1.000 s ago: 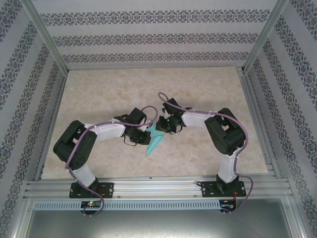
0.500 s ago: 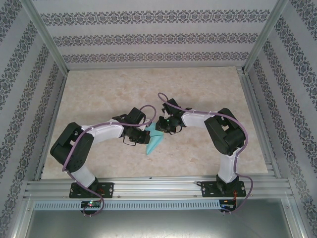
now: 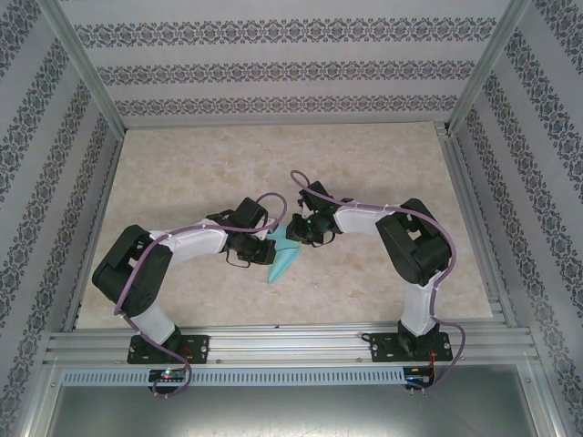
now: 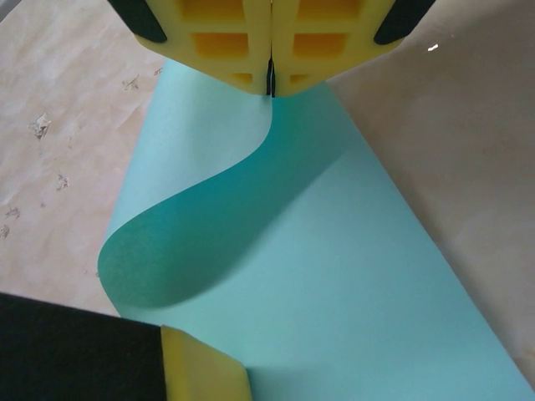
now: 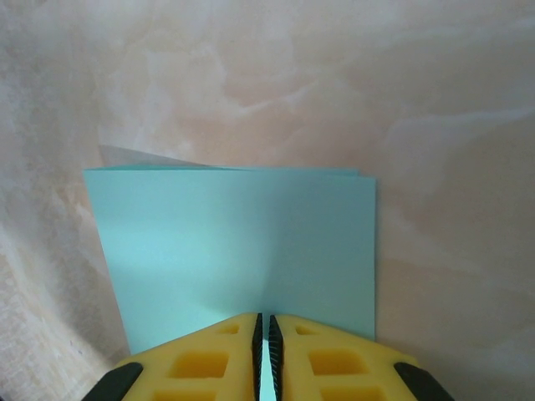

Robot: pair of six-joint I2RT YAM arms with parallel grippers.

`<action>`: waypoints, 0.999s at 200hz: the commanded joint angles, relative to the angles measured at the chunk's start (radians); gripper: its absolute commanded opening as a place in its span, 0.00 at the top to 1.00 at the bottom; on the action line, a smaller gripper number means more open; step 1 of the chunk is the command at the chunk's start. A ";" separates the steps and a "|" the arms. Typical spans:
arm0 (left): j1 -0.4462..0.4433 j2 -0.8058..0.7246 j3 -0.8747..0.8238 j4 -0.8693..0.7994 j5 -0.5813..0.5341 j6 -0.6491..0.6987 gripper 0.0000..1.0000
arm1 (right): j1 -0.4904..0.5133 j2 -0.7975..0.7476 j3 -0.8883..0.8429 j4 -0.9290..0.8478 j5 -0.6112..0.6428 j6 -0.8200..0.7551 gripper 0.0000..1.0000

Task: Fold a paper plane with a square sheet of paper (pick it up from the middle)
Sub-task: Third fold the triangle at the center of the table.

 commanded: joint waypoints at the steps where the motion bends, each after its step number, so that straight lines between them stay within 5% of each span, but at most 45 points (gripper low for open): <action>1: 0.015 0.014 -0.005 -0.009 -0.033 -0.022 0.93 | 0.015 0.043 -0.032 -0.057 0.048 0.008 0.85; 200: 0.014 0.058 0.004 0.015 0.023 0.012 0.91 | 0.021 0.021 -0.020 -0.040 0.029 0.019 0.83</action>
